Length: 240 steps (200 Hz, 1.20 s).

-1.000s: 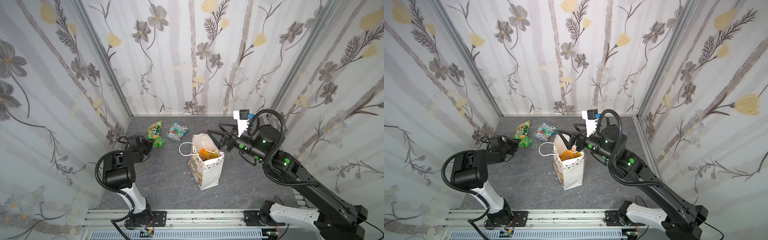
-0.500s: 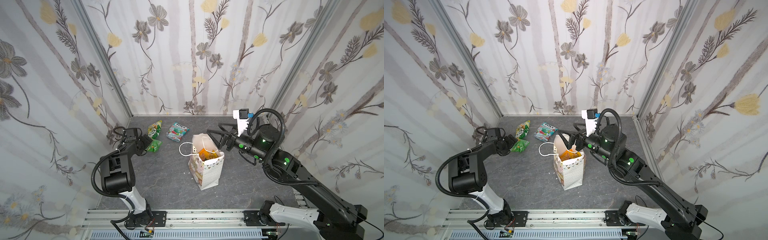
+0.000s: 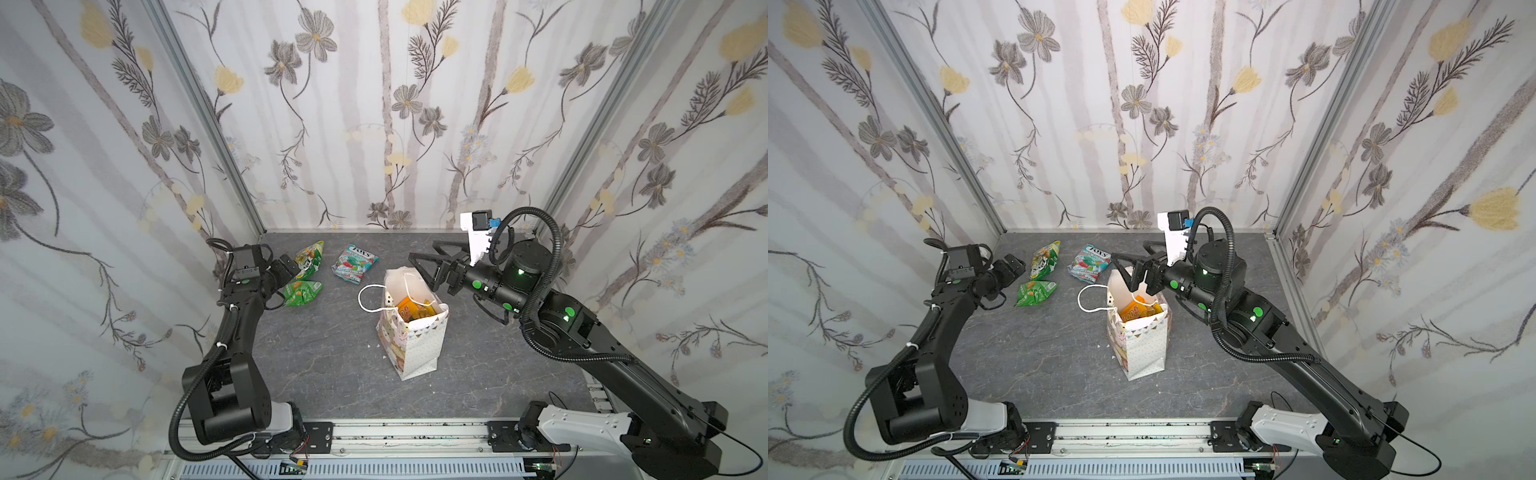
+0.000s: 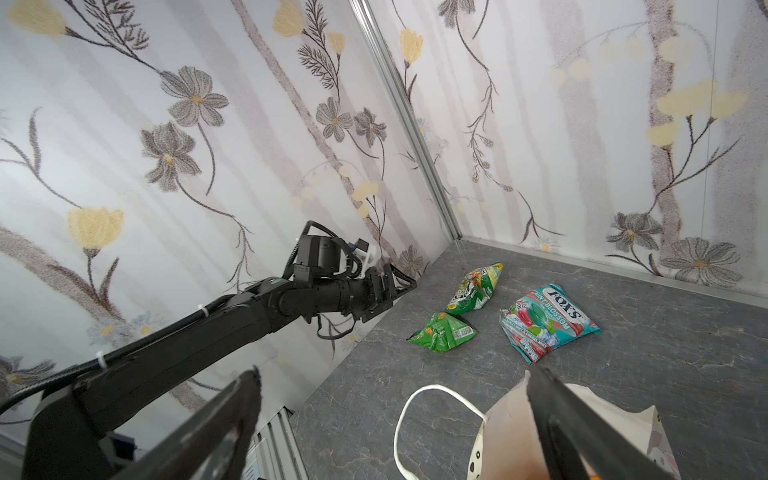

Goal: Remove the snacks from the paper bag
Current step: 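Lower the green chip bag beside the candy packs and open the left gripper, then move the right gripper above the bag while the left gripper returns toward the bag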

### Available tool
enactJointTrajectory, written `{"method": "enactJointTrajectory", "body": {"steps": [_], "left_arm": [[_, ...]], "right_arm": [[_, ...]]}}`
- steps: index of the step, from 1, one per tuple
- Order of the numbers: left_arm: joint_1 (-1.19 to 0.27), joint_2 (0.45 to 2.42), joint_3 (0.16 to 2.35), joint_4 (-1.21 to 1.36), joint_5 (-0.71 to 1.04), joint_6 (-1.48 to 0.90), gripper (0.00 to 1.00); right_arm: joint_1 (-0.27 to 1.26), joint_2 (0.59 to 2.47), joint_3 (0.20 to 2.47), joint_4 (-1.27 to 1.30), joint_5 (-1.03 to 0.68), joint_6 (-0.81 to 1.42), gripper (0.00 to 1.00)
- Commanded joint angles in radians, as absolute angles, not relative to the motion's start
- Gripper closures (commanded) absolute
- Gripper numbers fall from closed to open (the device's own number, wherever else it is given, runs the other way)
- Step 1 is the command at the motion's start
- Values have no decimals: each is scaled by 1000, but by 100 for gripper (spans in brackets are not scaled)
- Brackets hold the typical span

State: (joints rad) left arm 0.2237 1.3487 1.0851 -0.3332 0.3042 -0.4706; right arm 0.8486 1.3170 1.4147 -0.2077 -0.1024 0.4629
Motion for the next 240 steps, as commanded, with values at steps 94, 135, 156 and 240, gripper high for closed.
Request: {"method": "enactJointTrajectory", "body": {"steps": [94,135,156,240], "left_arm": [[-147,984,1344,-629,620,-120,0],[-315,942,1397,-704,649,-17,0],[-362,933,1399,-736,647,0,0],[-434,932,1419,-793,632,23,0]], "right_arm": [[783,1692,1725,-690,-194,514,18],[769,1758,1731,-737,-196,526,31],[769,1781,1732,-762,-186,526,36],[768,1873,1736,-819,-206,494,71]]}}
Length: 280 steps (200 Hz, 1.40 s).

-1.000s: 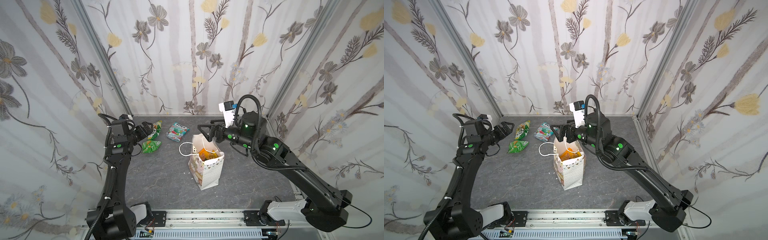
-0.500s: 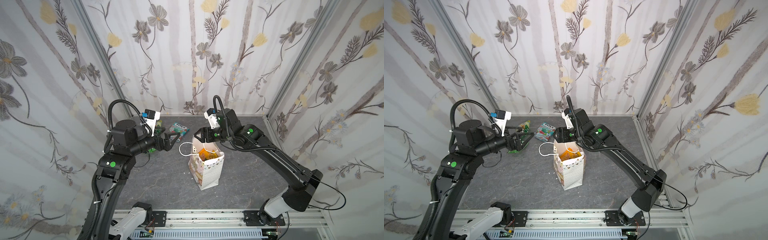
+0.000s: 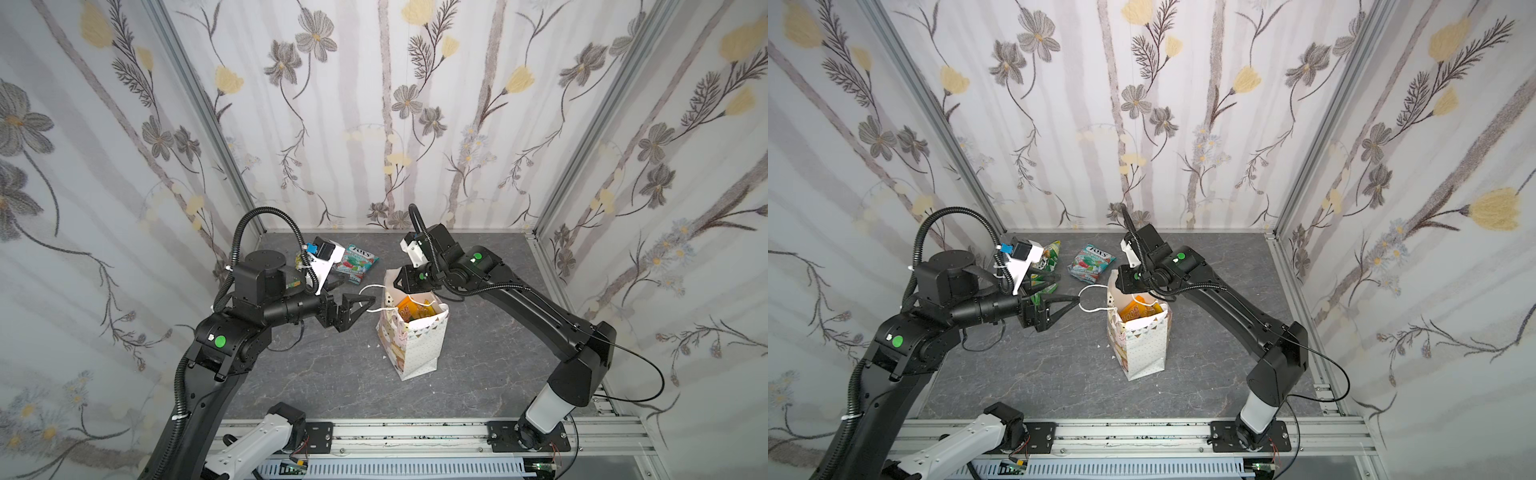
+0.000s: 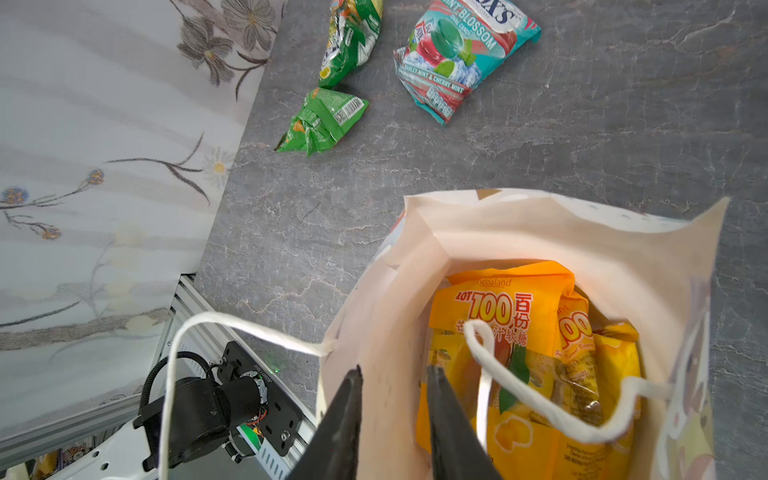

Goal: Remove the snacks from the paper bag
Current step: 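Move the right gripper above the bag while the left gripper returns toward the bag, then lower the right gripper into the bag toward the yellow LOT 100 pack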

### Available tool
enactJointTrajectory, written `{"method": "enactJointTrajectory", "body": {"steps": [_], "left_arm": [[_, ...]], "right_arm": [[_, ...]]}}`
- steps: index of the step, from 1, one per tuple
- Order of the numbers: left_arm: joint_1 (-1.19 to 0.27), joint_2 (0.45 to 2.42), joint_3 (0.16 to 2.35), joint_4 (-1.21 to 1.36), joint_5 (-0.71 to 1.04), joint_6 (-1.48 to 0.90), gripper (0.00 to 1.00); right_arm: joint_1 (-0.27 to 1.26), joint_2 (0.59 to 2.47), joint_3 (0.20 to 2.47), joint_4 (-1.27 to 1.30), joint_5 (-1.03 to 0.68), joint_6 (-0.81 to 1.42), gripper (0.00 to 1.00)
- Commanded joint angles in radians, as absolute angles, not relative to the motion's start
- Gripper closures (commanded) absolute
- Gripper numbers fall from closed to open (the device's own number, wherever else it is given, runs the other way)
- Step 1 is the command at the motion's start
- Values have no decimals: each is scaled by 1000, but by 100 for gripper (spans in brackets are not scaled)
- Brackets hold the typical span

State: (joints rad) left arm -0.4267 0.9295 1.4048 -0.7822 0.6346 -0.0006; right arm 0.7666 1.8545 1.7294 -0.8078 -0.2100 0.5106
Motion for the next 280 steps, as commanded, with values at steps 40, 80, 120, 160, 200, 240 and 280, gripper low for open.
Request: {"method": "enactJointTrajectory", "body": {"steps": [40,80,120,160,200,240,280], "left_arm": [[-438,945,1426,-804,606,27,0],[-446,953,1427,-809,591,33,0],[-451,952,1427,-811,569,34,0],[-456,960,1426,-804,578,28,0],[-463,959,1423,-803,571,33,0],[-464,955,1411,-797,563,34,0],[-466,959,1405,-786,562,37,0]], "right_arm": [[778,1913,1732,-870,-174,474,70],[793,1944,1733,-934,-147,448,68],[811,1977,1729,-983,-147,422,68],[822,2011,1721,-1007,-157,408,66],[822,2050,1716,-1005,-175,396,62],[822,2081,1705,-1014,-175,386,55],[860,2101,1660,-987,-179,389,36]]}}
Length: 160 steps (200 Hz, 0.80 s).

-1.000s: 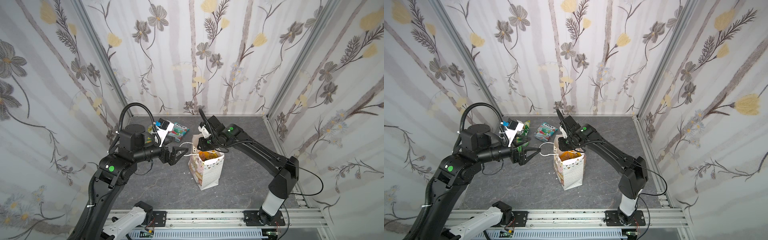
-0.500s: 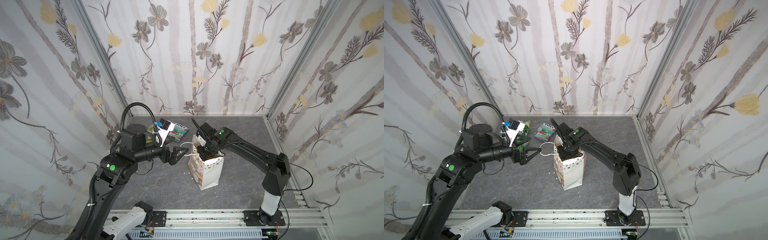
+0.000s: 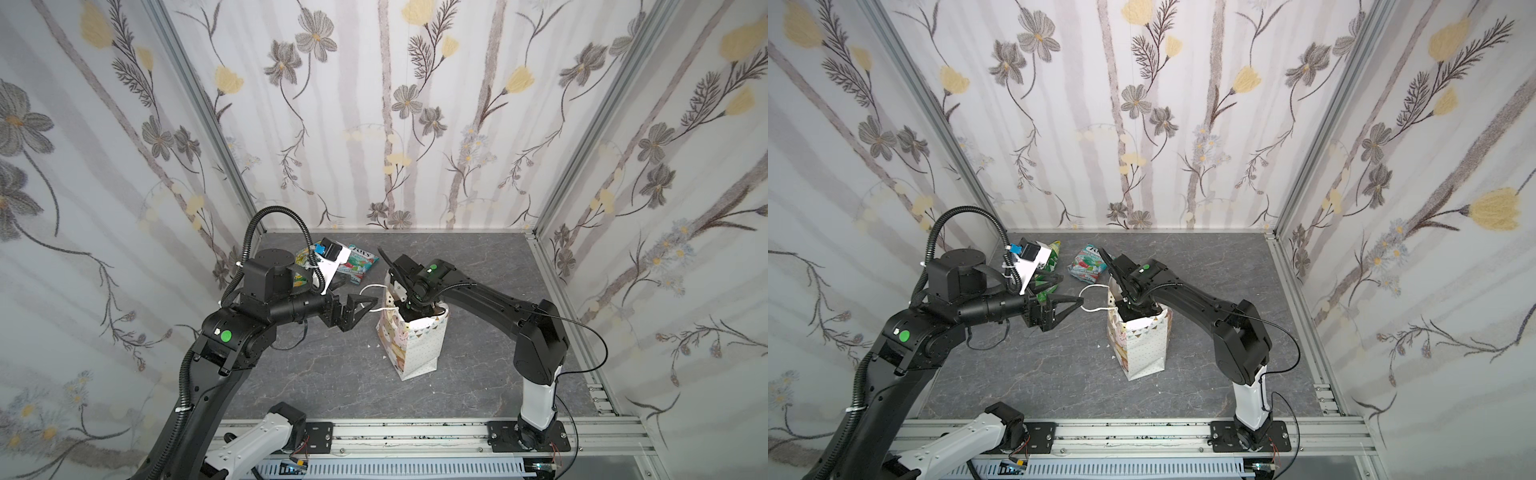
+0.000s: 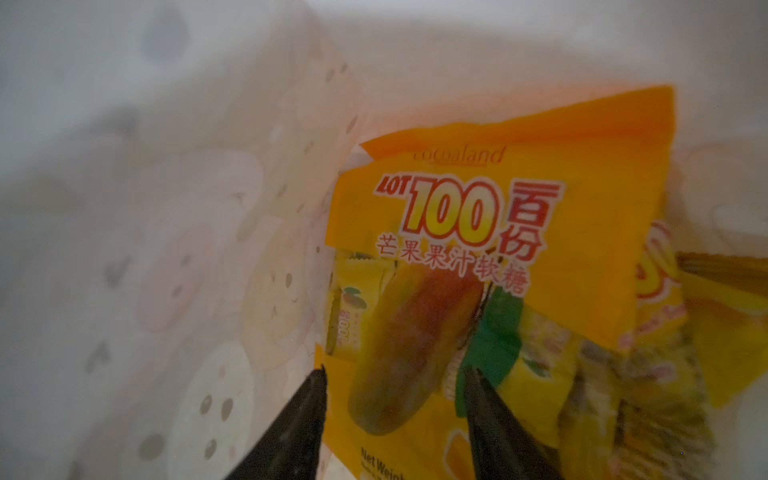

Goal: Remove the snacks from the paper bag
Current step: 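Lower the right gripper into the bag toward the yellow LOT 100 pack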

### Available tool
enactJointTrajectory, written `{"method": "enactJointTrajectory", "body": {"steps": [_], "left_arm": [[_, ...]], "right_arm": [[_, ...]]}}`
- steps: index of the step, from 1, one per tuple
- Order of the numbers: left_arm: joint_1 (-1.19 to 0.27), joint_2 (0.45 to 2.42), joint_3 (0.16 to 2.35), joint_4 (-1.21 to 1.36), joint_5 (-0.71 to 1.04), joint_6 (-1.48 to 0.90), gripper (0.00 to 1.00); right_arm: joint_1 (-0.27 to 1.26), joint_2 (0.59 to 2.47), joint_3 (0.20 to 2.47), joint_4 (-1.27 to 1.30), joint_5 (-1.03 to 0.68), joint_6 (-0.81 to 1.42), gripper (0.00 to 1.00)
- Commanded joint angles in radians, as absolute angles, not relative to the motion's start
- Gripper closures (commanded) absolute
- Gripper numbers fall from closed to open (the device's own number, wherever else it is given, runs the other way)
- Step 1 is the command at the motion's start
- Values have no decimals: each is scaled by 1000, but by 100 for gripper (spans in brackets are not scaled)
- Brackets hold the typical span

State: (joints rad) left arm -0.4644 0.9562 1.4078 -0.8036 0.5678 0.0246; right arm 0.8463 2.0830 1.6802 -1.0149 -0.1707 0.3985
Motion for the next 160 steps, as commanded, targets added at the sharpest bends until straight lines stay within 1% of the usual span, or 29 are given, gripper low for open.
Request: {"method": "enactJointTrajectory", "body": {"steps": [1,55,102,116,130,143,148,160], "left_arm": [[-466,959,1405,-786,562,38,0],[-468,951,1402,-795,551,46,0],[-469,953,1402,-792,551,42,0],[-470,953,1402,-790,552,41,0],[-471,954,1403,-789,552,41,0],[-471,955,1402,-789,552,41,0],[-472,954,1402,-788,552,41,0],[-472,953,1402,-789,551,40,0]], "right_arm": [[859,2101,1658,-985,-179,390,36],[863,2125,1571,-903,-170,410,23],[864,2134,1465,-809,-228,416,12],[865,2135,1443,-791,-236,416,11],[864,2141,1429,-780,-240,417,12],[865,2145,1418,-772,-235,420,17],[865,2146,1417,-771,-236,420,20],[865,2145,1411,-767,-239,421,32]]}}
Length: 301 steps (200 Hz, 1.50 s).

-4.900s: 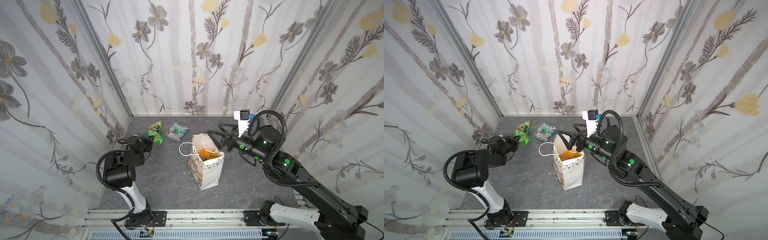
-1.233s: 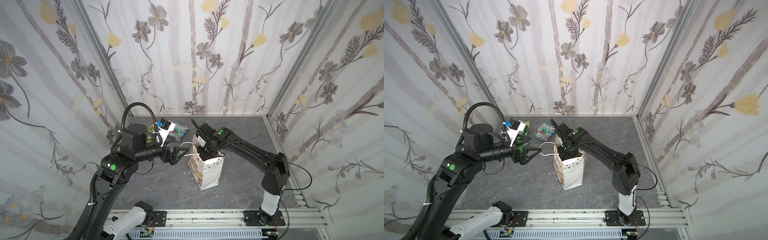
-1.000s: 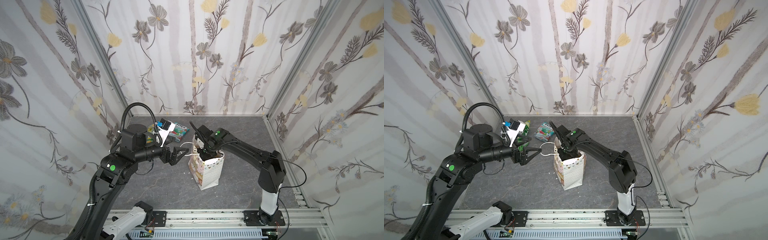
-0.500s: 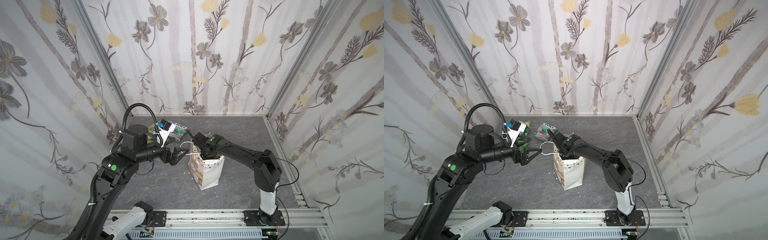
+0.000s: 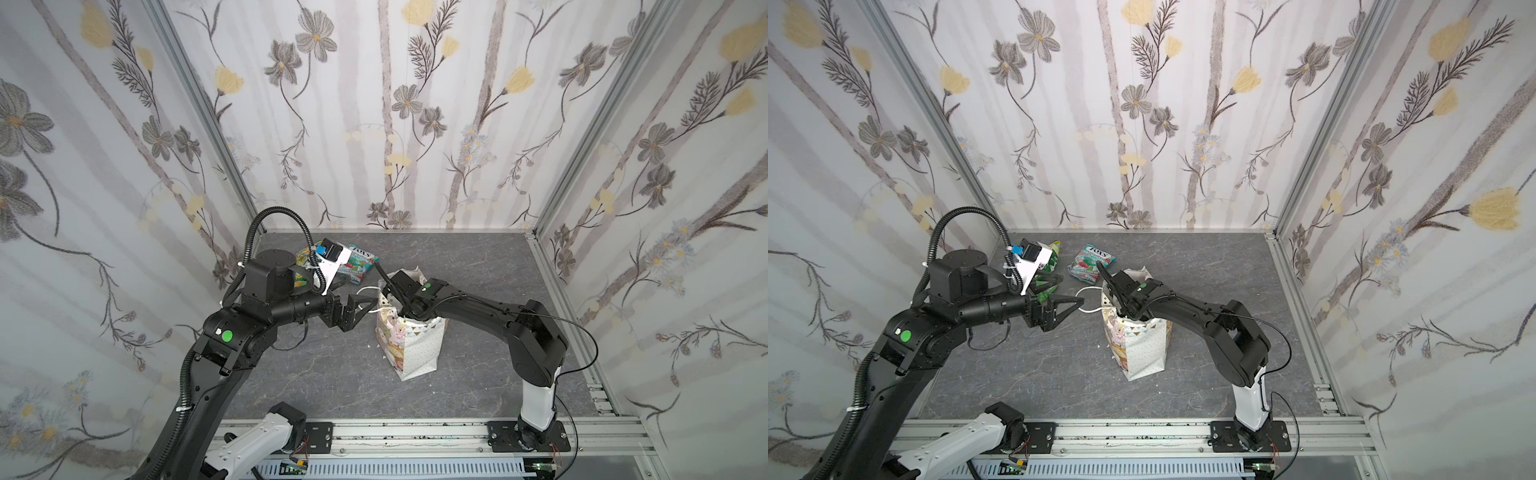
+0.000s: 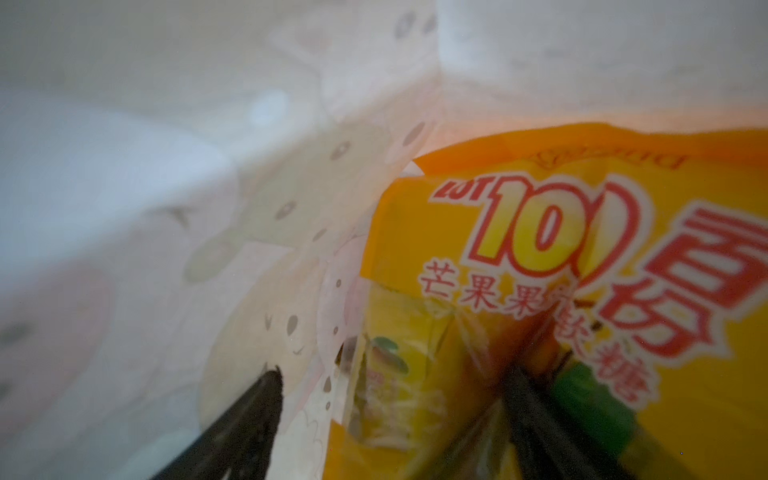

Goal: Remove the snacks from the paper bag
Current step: 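Lower the right gripper into the bag toward the yellow LOT 100 pack, then grasp the top edge of the yellow LOT 100 pack with the right gripper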

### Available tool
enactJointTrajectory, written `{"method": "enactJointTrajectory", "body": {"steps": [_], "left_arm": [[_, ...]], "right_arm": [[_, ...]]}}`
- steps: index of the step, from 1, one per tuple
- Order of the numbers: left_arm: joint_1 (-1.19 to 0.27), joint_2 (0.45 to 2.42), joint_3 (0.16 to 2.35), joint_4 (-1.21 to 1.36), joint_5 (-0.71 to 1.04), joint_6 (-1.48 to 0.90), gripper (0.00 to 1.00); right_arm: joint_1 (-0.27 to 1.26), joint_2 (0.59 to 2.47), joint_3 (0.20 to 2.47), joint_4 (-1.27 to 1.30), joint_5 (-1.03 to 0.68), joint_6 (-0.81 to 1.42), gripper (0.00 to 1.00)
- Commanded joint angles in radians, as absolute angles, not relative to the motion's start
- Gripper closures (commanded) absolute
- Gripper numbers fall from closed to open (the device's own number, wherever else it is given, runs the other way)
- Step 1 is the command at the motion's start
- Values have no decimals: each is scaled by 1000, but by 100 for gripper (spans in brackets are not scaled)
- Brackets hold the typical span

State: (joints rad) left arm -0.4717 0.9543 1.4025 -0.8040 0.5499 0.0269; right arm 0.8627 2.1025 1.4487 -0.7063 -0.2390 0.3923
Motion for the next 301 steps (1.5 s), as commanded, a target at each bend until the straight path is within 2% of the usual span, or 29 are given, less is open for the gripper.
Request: {"method": "enactJointTrajectory", "body": {"steps": [1,40,60,95,301], "left_arm": [[-472,953,1401,-789,551,39,0],[-473,950,1397,-792,545,41,0],[-475,951,1396,-793,543,42,0],[-474,951,1396,-790,540,43,0],[-474,958,1359,-802,503,57,0]], "right_arm": [[865,2144,1411,-766,-239,422,33],[863,2127,1416,-760,-242,428,70],[863,2112,1423,-760,-234,431,83],[859,2081,1433,-761,-229,438,100],[806,1953,1540,-810,-172,468,100]]}}
